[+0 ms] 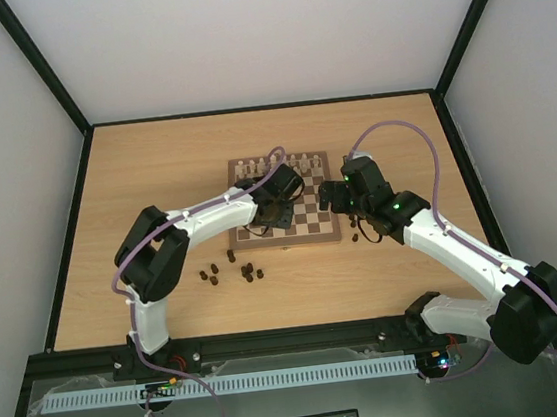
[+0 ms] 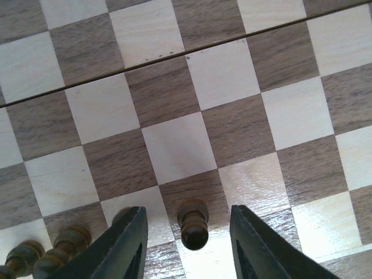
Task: Set up the chess pieces on the board
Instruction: Place the chess piece on the chessboard, then pick up the chess piece at the center of the board.
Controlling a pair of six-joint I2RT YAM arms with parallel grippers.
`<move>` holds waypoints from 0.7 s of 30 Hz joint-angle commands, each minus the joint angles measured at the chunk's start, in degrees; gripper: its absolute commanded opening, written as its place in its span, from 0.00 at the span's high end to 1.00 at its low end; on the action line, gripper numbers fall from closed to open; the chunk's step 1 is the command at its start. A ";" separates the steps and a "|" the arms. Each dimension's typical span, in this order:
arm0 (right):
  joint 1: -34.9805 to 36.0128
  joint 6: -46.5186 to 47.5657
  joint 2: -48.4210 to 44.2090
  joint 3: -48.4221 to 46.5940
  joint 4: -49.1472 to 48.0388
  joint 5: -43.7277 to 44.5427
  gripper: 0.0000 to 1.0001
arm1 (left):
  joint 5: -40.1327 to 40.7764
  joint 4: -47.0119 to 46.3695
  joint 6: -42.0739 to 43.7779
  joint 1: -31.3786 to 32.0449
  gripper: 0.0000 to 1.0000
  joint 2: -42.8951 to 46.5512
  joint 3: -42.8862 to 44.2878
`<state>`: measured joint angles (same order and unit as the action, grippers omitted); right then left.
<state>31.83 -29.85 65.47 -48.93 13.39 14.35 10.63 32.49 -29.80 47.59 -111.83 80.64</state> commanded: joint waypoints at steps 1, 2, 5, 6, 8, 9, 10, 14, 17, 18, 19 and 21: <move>-0.28 -0.12 0.35 0.77 0.06 0.13 0.01 | 1.11 0.01 -0.31 0.48 0.54 3.86 0.12; -0.28 -0.12 0.36 0.82 0.14 0.29 0.01 | 1.33 -0.08 -0.20 0.55 0.51 4.67 0.60; -0.36 -0.13 0.27 0.84 0.31 0.95 0.01 | 1.89 -0.22 0.29 1.09 0.45 7.44 1.97; -0.35 -0.10 0.27 0.84 0.40 1.14 0.01 | 2.01 -0.67 0.65 1.23 0.45 8.57 2.03; -0.45 -0.17 0.56 0.84 0.49 1.46 0.01 | 2.11 -1.57 0.99 1.35 0.42 11.14 1.67; -0.50 -0.17 0.67 0.75 0.50 1.52 0.01 | 2.11 -1.90 1.28 1.34 0.40 12.54 1.42; -0.58 -0.21 1.06 0.76 0.50 1.60 0.01 | 2.34 -2.10 1.46 1.34 0.37 13.79 1.15; -1.44 -0.38 2.95 0.64 0.76 2.15 0.01 | 5.12 -2.48 1.23 1.20 0.25 19.93 -1.91; -2.79 -0.55 5.12 0.26 1.40 2.42 0.01 | 6.02 -2.98 0.36 -0.11 0.08 25.28 -6.85; -3.54 -0.63 5.88 0.26 1.46 2.44 0.01 | 5.80 -3.34 0.06 -1.31 0.02 26.88 -8.88; -4.34 -0.72 6.58 0.33 1.42 2.42 0.00 | 5.34 -3.80 -0.11 -2.28 0.01 28.66 -10.92; -6.21 -0.74 8.35 0.64 1.42 1.39 0.04 | 4.35 -4.93 -0.45 -4.31 0.01 31.46 -15.77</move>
<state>28.42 -29.98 71.22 -48.88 13.41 15.35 14.61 27.88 -29.36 46.72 -84.16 72.07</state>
